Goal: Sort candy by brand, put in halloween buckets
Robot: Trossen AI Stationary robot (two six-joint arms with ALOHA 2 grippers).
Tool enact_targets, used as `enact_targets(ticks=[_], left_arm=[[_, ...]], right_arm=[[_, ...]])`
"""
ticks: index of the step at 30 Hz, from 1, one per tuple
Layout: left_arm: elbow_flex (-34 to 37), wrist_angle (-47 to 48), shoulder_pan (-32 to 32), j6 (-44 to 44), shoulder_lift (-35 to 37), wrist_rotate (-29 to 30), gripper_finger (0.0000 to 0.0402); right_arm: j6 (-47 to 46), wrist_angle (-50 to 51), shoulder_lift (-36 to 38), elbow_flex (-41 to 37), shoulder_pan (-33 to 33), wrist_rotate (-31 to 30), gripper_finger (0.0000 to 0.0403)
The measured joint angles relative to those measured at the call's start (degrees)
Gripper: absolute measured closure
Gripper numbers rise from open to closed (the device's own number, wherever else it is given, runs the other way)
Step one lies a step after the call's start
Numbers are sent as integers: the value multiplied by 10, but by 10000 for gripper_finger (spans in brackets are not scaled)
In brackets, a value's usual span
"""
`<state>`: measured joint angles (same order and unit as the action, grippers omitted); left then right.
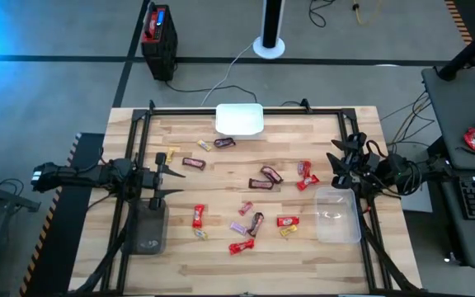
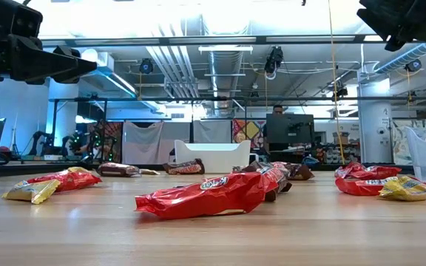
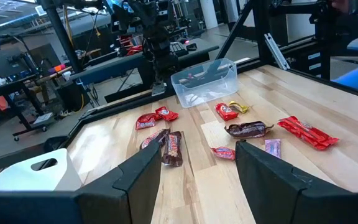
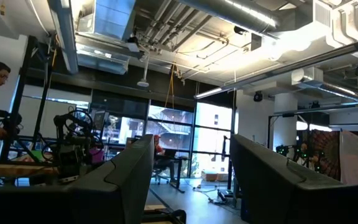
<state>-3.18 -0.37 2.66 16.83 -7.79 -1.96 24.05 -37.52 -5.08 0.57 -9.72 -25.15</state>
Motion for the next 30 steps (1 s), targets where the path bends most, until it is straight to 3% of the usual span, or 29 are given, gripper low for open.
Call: enact_targets(ticks=[8, 13, 18, 22, 25, 30], left_arm=[[0, -47, 0, -23, 0, -2, 212], [0, -133, 0, -175, 0, -9, 212], [0, -272, 0, -310, 0, -9, 212], [0, -349, 0, -439, 1, -9, 212], [0, -385, 0, -450, 2, -10, 212], [0, -416, 0, -447, 2, 12, 212]], right_arm=[[-13, 1, 0, 0, 0, 0, 197], [-241, 18, 0, 4, 0, -5, 197], [-275, 135, -15, 47, 0, -9, 197], [-312, 244, -61, 104, 0, -94, 197], [-359, 328, -104, 147, 0, -173, 197], [-445, 460, -173, 220, 0, -184, 197]])
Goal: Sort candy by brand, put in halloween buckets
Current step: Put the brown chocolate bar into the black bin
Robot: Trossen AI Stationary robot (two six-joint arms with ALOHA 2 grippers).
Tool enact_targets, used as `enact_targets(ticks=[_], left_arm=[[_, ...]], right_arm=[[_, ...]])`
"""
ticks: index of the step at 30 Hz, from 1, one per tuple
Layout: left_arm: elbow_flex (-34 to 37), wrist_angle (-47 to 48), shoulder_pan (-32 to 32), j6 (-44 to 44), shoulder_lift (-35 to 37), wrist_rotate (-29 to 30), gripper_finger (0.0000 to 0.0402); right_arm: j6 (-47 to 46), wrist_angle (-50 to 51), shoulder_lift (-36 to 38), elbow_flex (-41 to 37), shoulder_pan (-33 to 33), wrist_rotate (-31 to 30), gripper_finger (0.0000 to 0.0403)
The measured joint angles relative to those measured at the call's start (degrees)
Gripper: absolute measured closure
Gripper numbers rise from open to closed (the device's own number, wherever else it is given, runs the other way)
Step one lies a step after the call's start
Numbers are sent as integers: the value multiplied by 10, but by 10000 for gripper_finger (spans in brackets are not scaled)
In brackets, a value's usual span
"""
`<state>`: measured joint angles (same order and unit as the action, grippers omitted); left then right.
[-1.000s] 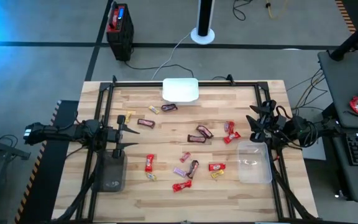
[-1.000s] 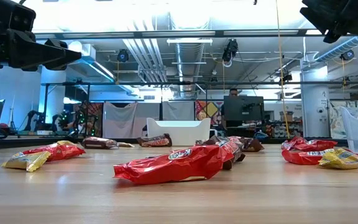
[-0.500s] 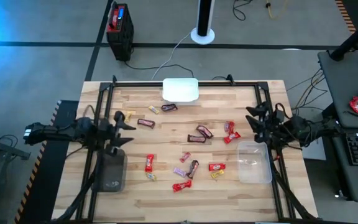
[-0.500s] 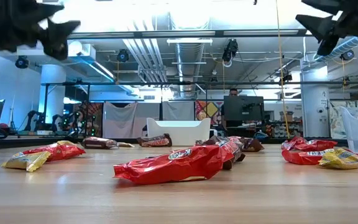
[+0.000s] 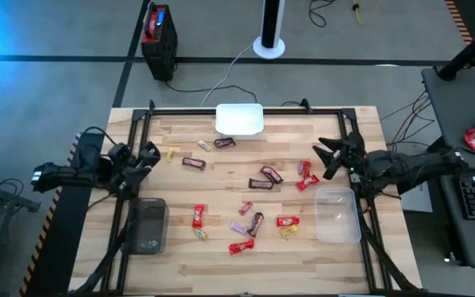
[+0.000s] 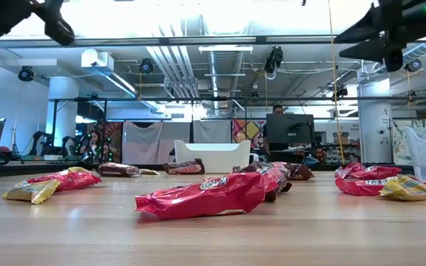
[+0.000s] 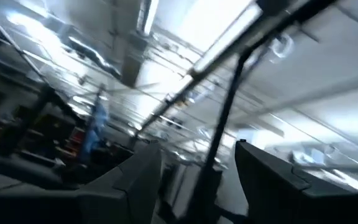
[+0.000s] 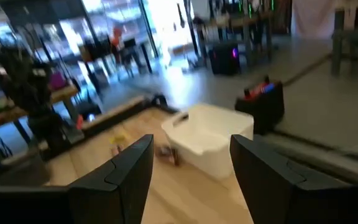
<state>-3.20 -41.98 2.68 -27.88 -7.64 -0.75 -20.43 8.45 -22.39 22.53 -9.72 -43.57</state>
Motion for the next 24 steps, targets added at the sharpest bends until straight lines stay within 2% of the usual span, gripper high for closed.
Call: enact_targets(ticks=[4, 9, 12, 15, 18, 21, 24], left_arm=[[0, 24, 1, -33, -1, 59, 212], [0, 103, 4, -123, -46, 60, 212], [-2, 107, 4, -142, -97, 62, 212], [-34, 155, 5, -162, -154, 62, 212], [-95, 266, 5, -139, -212, 62, 212], [-186, 451, 5, -68, -264, 64, 212], [-281, 630, 5, -6, -326, 109, 212]], right_arm=[[-48, 94, -45, 62, 0, 0, 197], [-71, 179, -85, 120, 0, 0, 197], [-76, 187, -99, 129, 0, 0, 197], [-84, 188, -107, 129, 3, 0, 197], [-95, 196, -112, 126, 6, 0, 197], [-97, 205, -117, 126, 8, 0, 197], [-102, 204, -120, 126, 9, 0, 197]])
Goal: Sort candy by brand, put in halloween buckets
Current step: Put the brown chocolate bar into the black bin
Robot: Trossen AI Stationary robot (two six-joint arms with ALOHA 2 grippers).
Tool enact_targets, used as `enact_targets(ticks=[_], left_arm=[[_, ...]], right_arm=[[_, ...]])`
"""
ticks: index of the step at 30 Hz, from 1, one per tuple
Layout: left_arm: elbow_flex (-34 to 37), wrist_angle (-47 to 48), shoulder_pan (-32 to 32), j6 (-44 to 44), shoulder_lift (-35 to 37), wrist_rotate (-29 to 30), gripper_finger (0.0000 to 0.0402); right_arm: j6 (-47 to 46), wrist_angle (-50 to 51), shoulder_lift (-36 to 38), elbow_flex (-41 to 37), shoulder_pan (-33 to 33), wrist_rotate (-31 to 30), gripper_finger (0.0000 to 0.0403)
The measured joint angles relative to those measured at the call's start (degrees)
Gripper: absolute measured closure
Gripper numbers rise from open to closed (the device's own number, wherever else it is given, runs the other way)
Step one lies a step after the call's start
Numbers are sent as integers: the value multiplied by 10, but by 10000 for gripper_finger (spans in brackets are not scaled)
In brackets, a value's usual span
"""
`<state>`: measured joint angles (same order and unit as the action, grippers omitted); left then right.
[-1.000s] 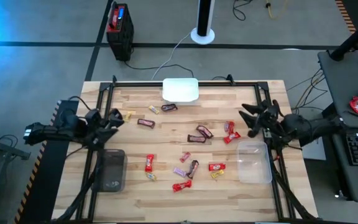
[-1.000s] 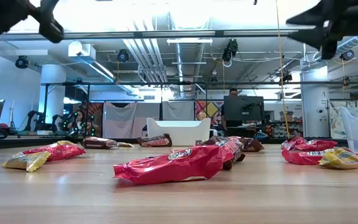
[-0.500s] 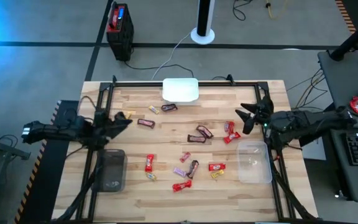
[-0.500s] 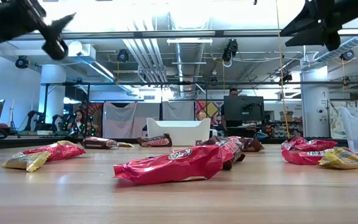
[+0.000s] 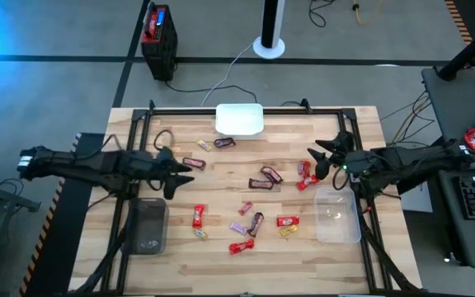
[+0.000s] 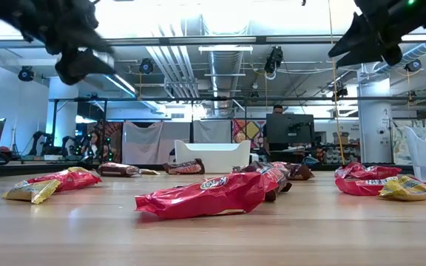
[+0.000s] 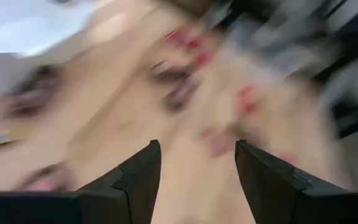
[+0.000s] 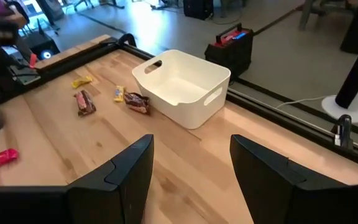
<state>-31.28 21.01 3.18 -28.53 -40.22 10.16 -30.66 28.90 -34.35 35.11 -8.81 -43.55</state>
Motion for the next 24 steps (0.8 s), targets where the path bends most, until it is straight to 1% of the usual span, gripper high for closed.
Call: enact_targets(ticks=[2, 3, 5, 6, 10, 14, 18, 21, 24], left_arm=[[-50, 95, 0, 46, -44, 44, 212], [-71, 127, -1, 71, -66, 62, 212], [-103, 169, -10, 133, -108, 70, 212], [-114, 176, -17, 168, -127, 61, 212], [-133, 165, -64, 297, -197, -9, 212], [-128, 162, -150, 383, -254, -28, 212], [-118, 120, -235, 447, -302, -100, 212], [-119, 115, -268, 487, -334, -111, 212], [-127, 114, -282, 507, -360, -112, 212]], right_arm=[[-12, 0, 0, 0, 0, 0, 197], [-16, 0, 0, 0, 0, 0, 197], [-18, 1, 0, 0, 0, 0, 197], [-18, 2, 0, 0, 0, 0, 197], [-34, 12, 0, -1, 0, 0, 197], [-40, 13, 0, -7, 0, 2, 197], [-53, 14, 0, -15, 0, 5, 197], [-59, 13, 0, -21, 0, 8, 197], [-61, 14, 0, -26, 0, 20, 197]])
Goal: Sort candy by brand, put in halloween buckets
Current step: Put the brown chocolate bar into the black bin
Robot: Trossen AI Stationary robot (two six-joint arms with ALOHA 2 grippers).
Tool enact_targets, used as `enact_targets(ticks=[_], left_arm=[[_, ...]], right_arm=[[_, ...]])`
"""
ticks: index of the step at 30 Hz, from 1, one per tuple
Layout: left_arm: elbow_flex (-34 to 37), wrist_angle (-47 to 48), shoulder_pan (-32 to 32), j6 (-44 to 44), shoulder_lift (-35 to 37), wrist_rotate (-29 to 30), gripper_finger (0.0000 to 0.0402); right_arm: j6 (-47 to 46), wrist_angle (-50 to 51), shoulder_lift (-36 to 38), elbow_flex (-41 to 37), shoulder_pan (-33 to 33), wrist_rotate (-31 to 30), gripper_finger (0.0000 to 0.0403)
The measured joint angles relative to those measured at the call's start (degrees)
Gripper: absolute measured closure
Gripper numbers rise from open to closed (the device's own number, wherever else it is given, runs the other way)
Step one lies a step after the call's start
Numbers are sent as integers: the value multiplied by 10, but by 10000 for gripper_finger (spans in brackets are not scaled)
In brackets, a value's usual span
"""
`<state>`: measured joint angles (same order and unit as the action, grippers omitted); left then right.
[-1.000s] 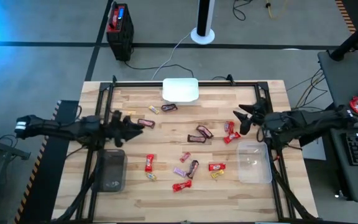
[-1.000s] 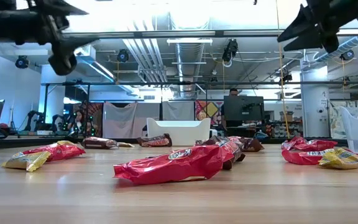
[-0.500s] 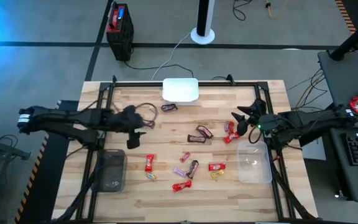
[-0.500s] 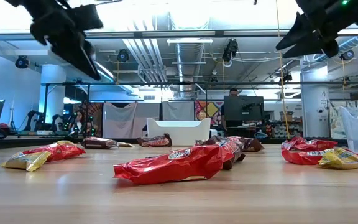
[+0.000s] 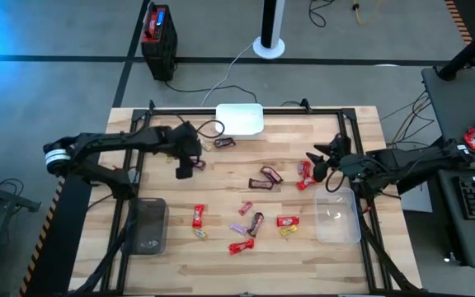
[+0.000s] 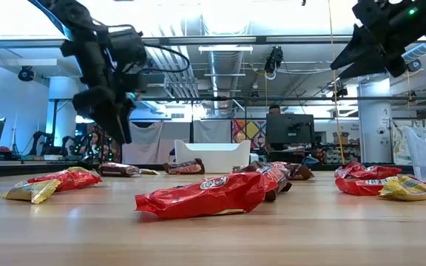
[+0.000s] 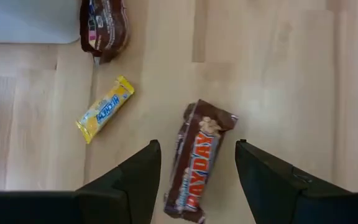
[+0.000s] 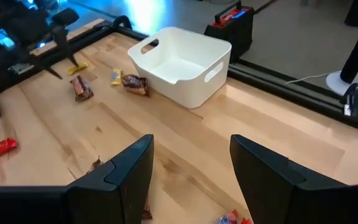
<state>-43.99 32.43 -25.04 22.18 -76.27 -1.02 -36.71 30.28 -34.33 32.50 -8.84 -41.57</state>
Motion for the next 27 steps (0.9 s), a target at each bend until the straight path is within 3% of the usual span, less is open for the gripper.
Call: enact_targets(ticks=[9, 20, 24, 27], left_arm=[[-18, 2, -6, -4, -73, 24, 212], [-28, 15, -5, 28, -87, 17, 210], [-29, -3, -5, -11, -88, 110, 198], [-29, 17, -5, 4, -87, 79, 196]], right_arm=[[-8, 0, 0, -5, 0, 0, 197], [-7, 0, 0, -5, 0, 0, 197], [-7, 0, 0, -5, 0, 0, 197], [-6, 0, 0, -5, 0, 0, 197]])
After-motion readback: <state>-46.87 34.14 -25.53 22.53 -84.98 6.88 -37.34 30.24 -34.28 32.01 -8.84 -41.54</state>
